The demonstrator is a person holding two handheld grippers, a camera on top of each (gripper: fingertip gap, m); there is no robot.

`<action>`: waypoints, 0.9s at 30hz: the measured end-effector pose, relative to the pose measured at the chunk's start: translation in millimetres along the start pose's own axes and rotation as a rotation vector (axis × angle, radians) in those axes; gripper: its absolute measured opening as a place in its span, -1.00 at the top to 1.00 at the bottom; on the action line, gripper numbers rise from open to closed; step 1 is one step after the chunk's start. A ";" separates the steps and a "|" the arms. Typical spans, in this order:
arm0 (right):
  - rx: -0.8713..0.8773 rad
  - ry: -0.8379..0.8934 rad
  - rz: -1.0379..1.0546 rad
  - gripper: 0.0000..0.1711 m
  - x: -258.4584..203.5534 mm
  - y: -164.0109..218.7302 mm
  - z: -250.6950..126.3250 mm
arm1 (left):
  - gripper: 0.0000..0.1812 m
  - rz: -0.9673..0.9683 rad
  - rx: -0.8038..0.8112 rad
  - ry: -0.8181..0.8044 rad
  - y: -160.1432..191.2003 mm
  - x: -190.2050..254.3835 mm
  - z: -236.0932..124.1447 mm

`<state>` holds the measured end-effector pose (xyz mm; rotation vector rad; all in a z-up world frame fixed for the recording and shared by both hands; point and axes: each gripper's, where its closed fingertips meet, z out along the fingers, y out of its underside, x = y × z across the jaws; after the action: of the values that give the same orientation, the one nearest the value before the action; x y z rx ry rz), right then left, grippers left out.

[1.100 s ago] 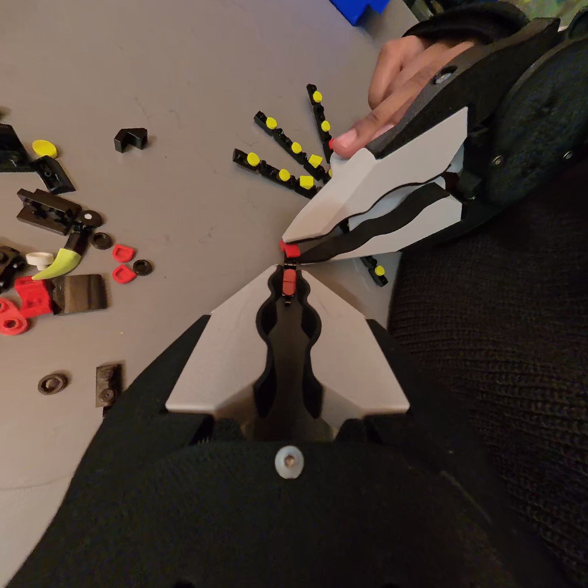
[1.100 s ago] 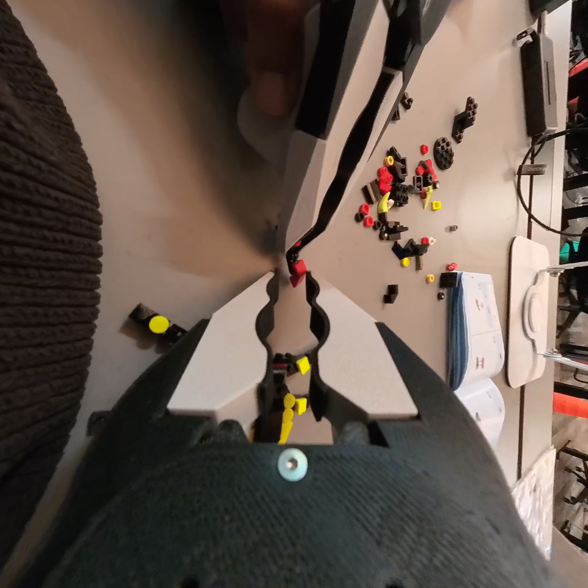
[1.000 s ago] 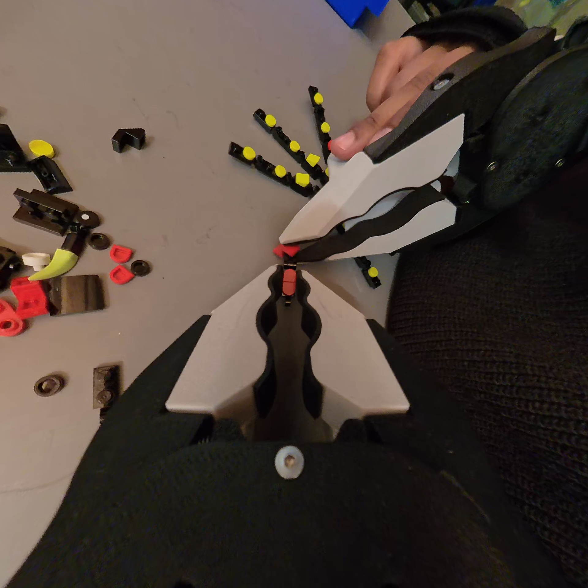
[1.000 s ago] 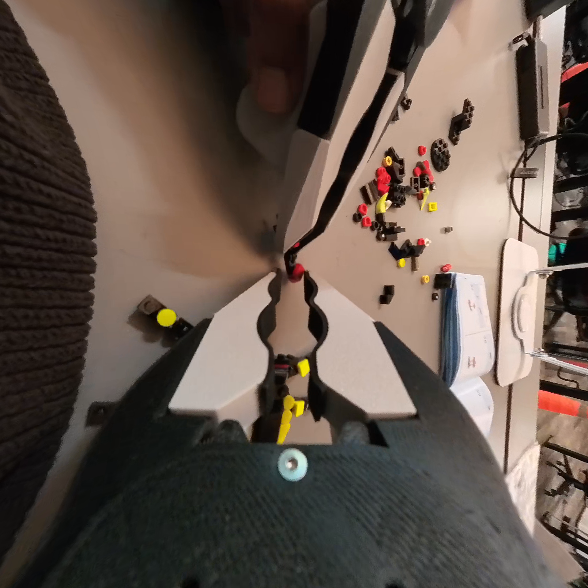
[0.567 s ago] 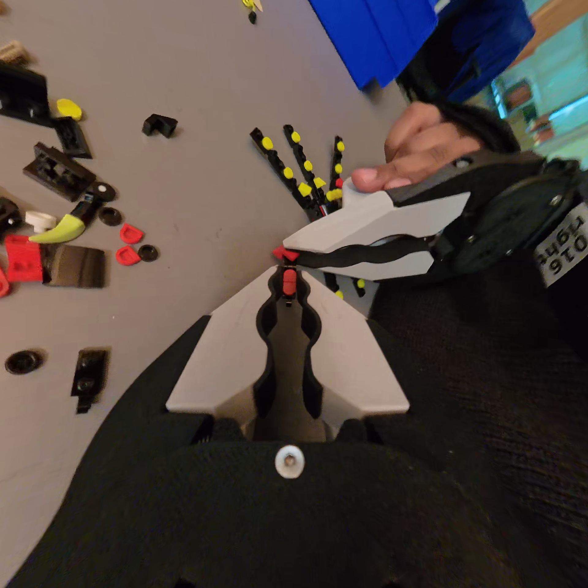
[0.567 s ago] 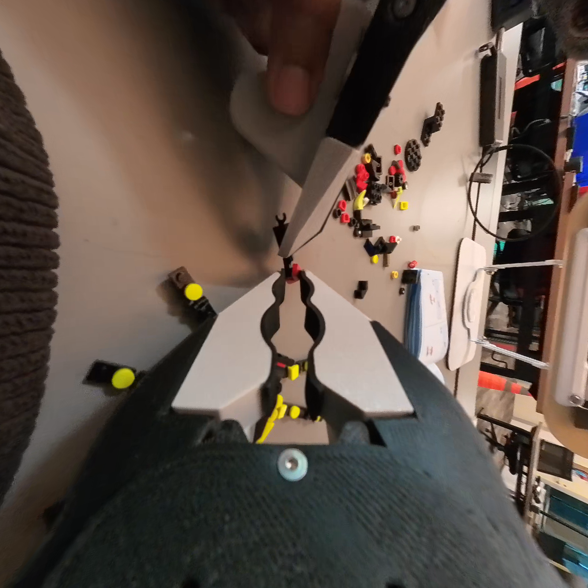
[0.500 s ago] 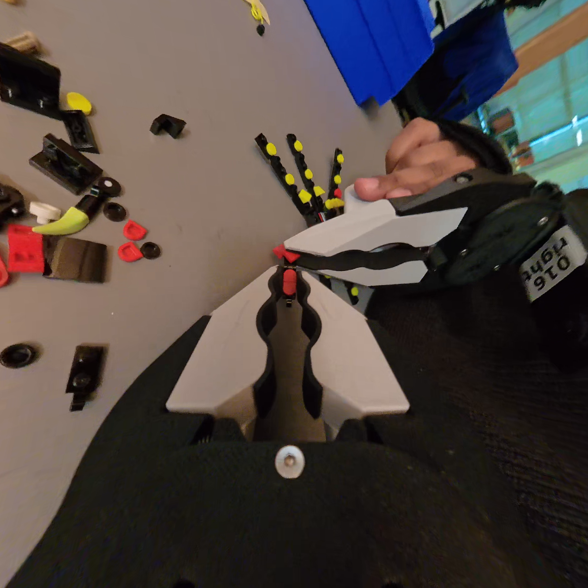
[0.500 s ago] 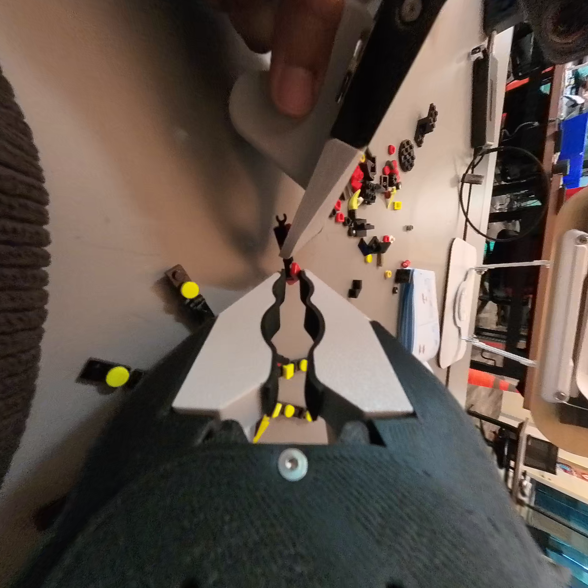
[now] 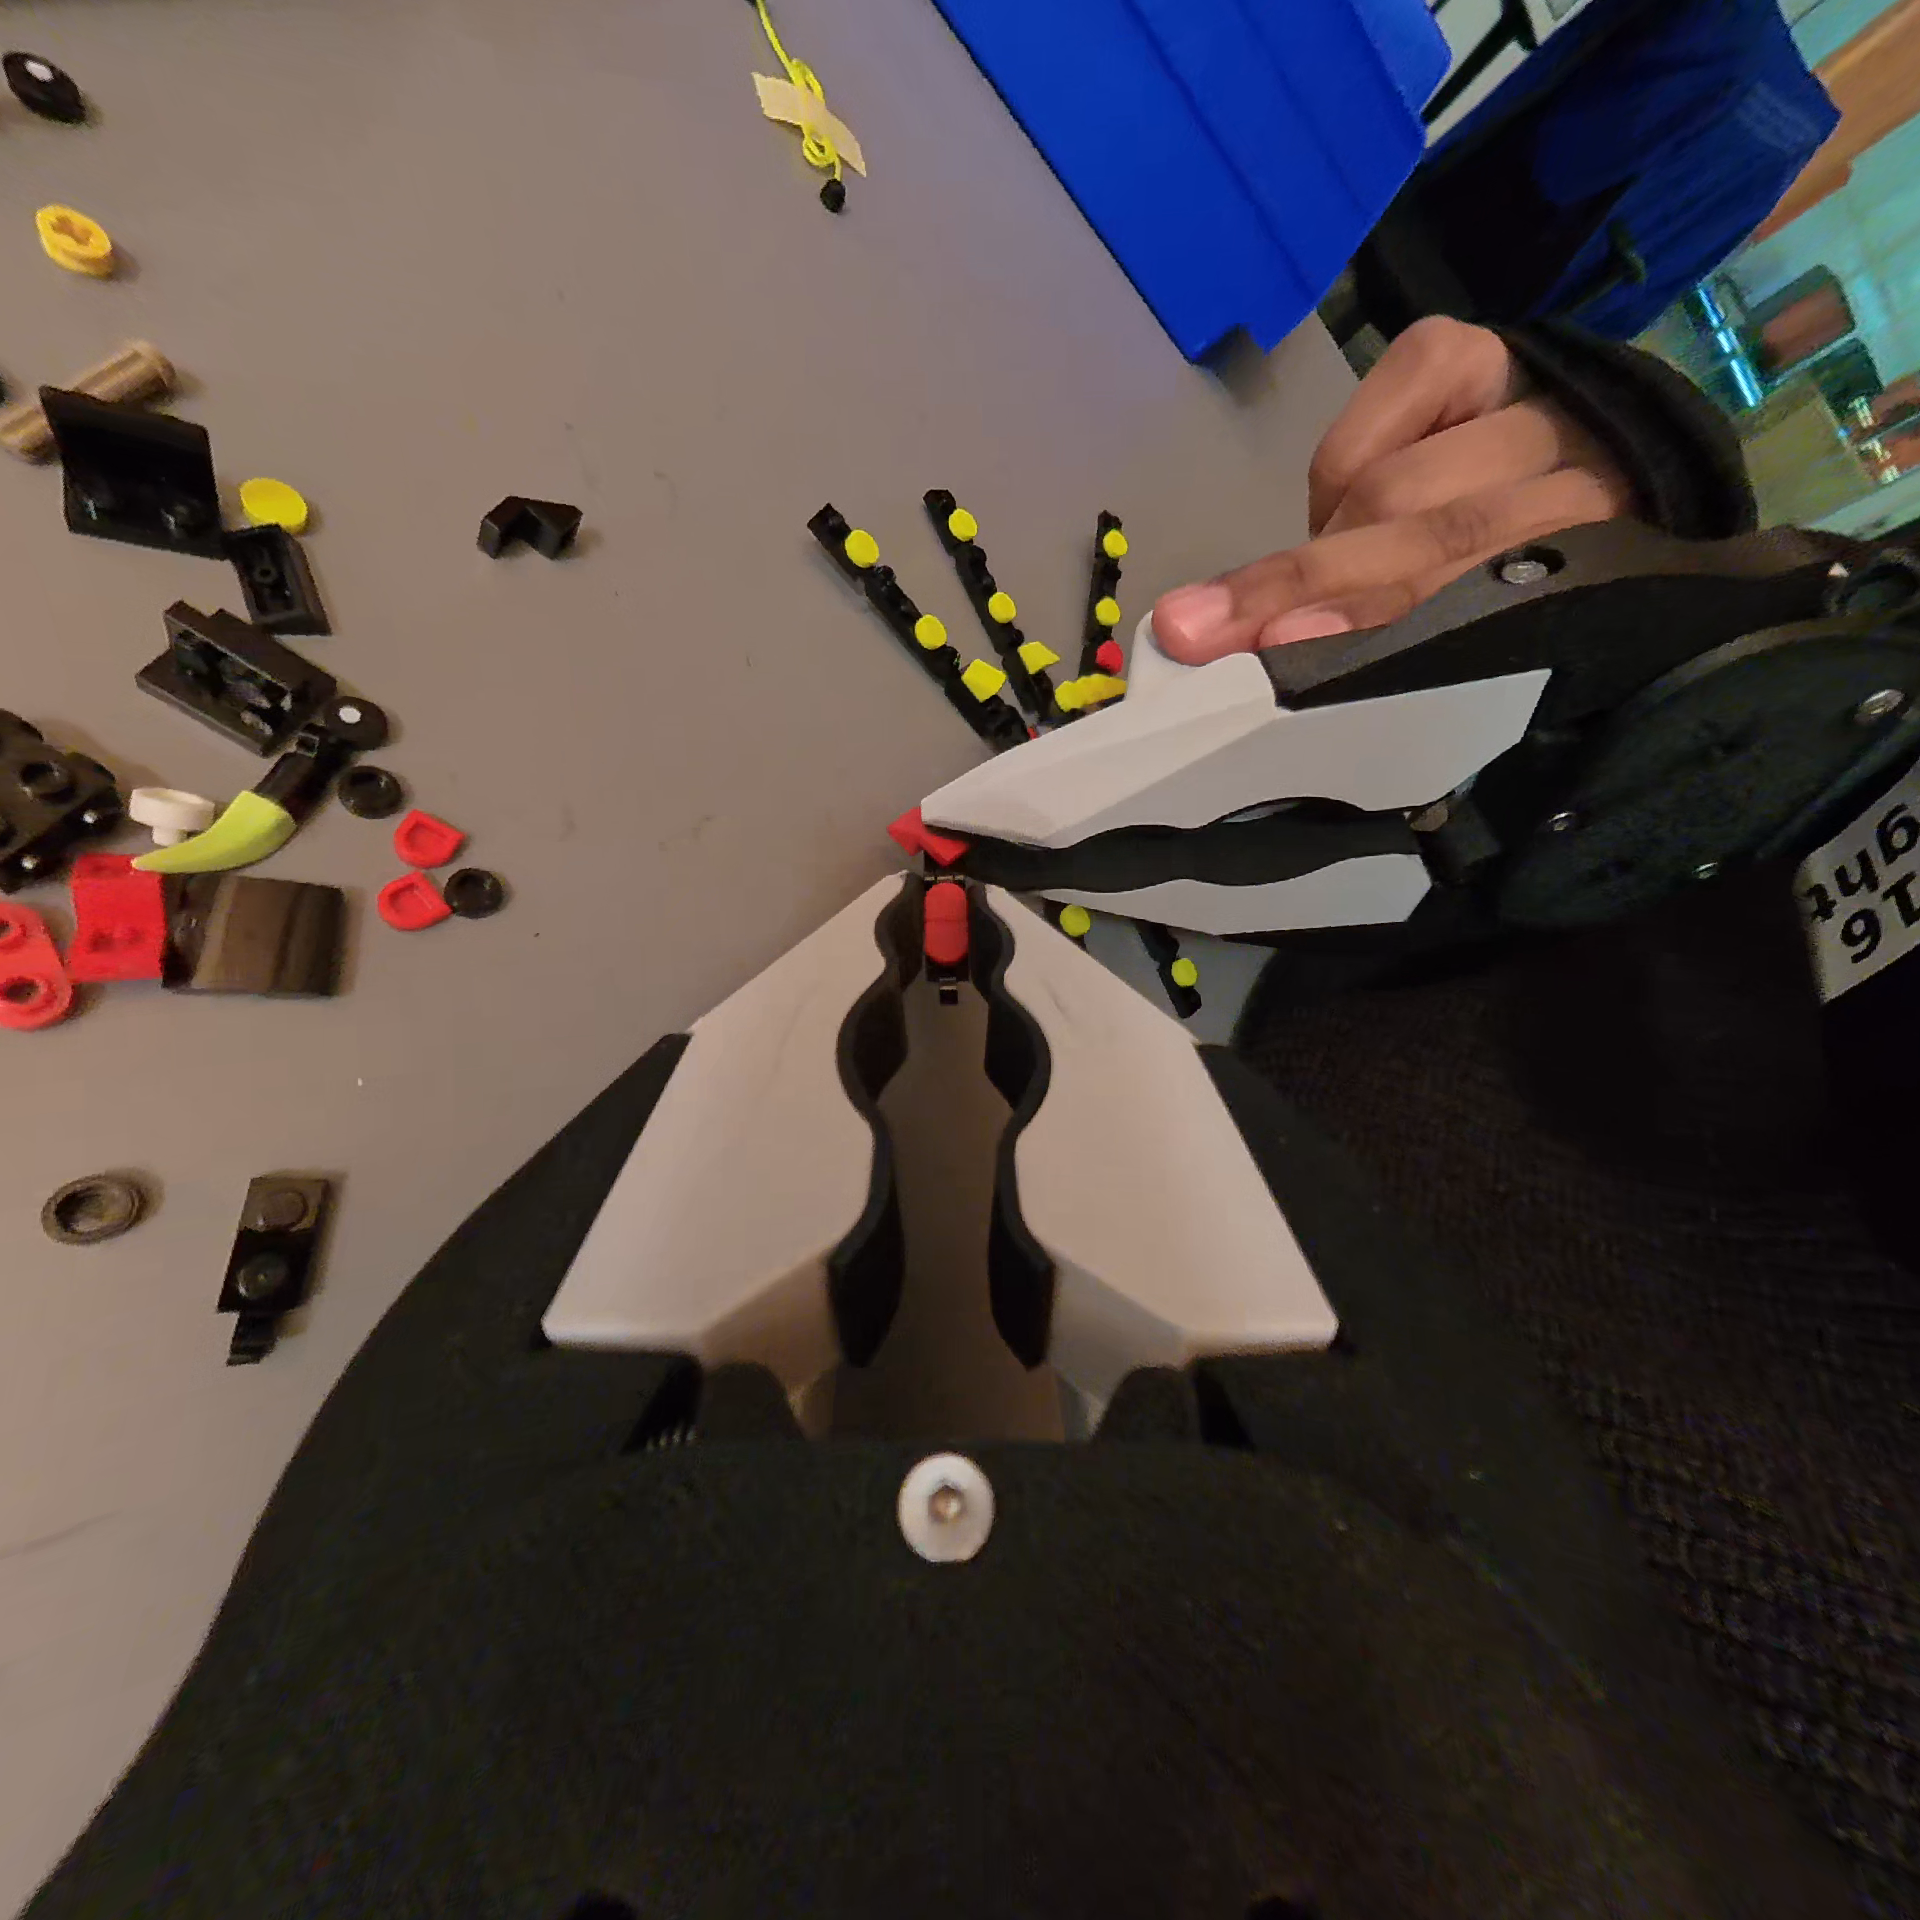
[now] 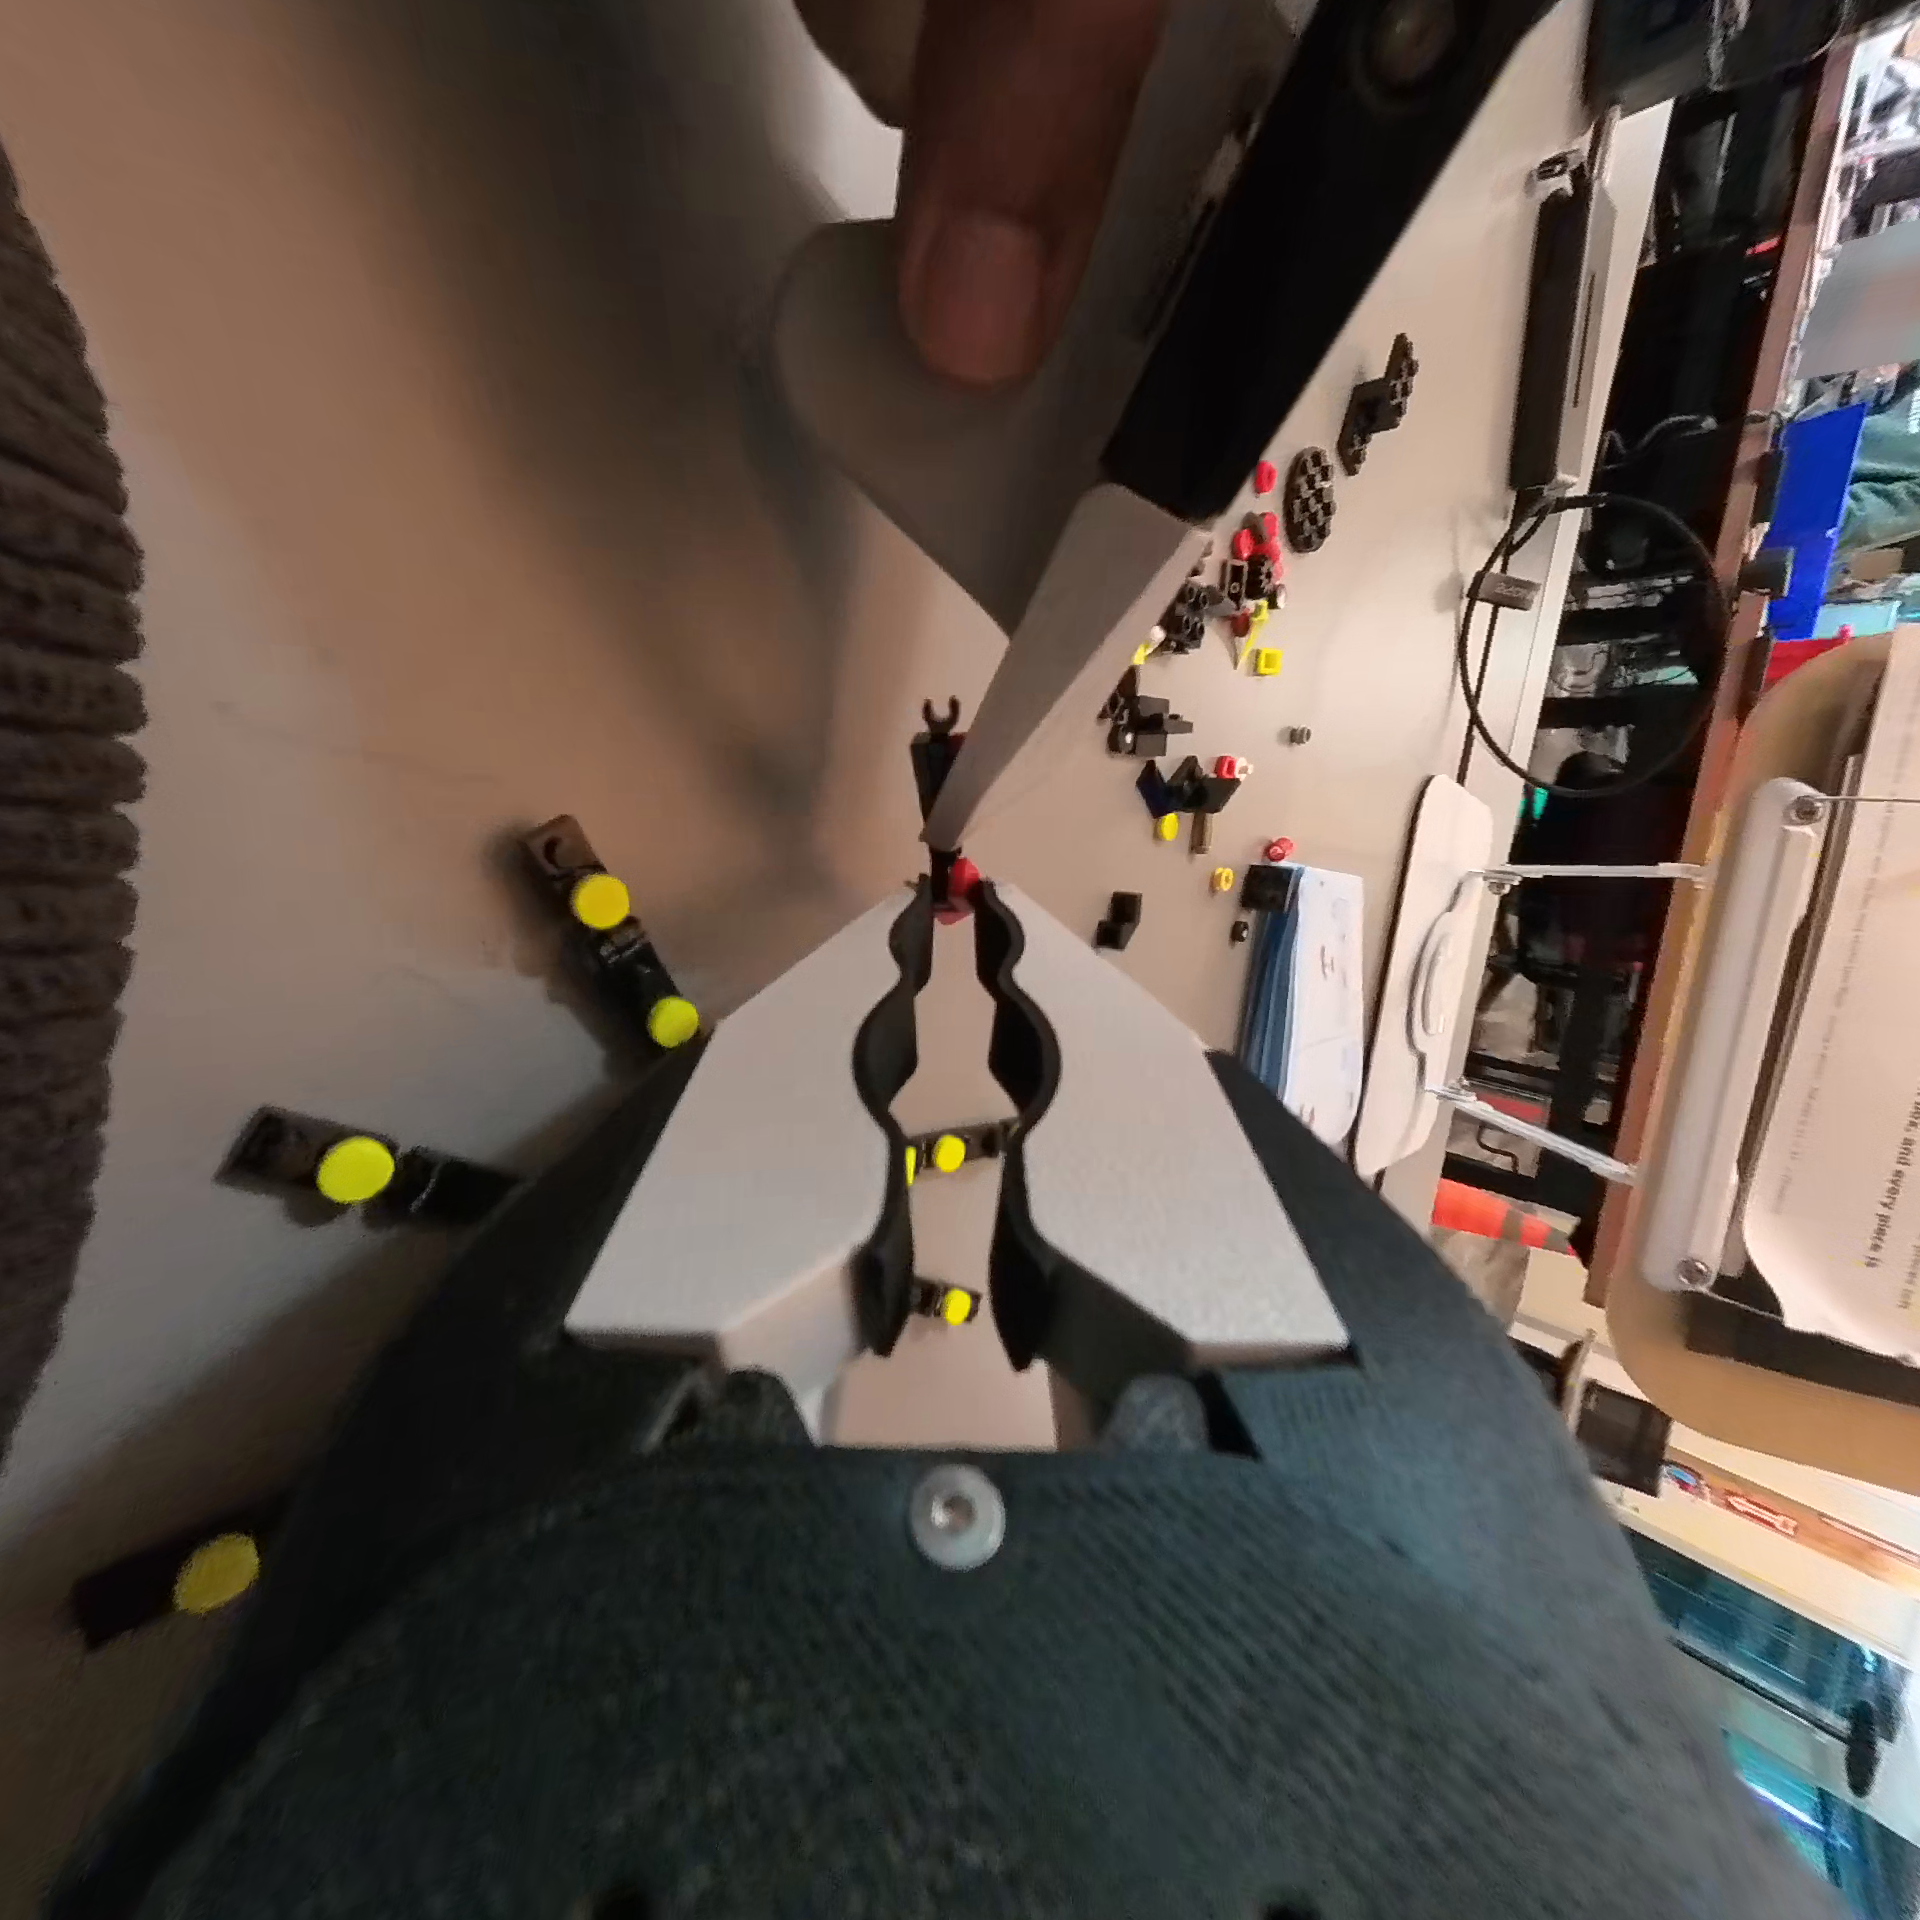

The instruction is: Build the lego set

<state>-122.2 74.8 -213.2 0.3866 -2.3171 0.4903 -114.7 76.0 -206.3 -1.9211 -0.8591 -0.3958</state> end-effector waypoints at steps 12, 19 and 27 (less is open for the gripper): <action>0.094 -0.013 0.144 0.91 9.9 -2.3 -3.7 | 0.94 -0.085 0.059 0.064 -8.5 1.7 -5.7; 0.125 0.006 0.093 0.91 8.8 -3.0 -4.5 | 0.94 -0.086 0.053 0.071 -7.5 2.4 -5.3; 0.117 0.023 -0.026 0.92 3.0 -3.0 -2.1 | 0.95 -0.056 0.030 0.046 -3.7 1.3 -2.4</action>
<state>-121.8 72.7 -208.9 0.4635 -2.2645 0.6162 -116.2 75.5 -202.0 -1.8568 -0.8857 -0.4566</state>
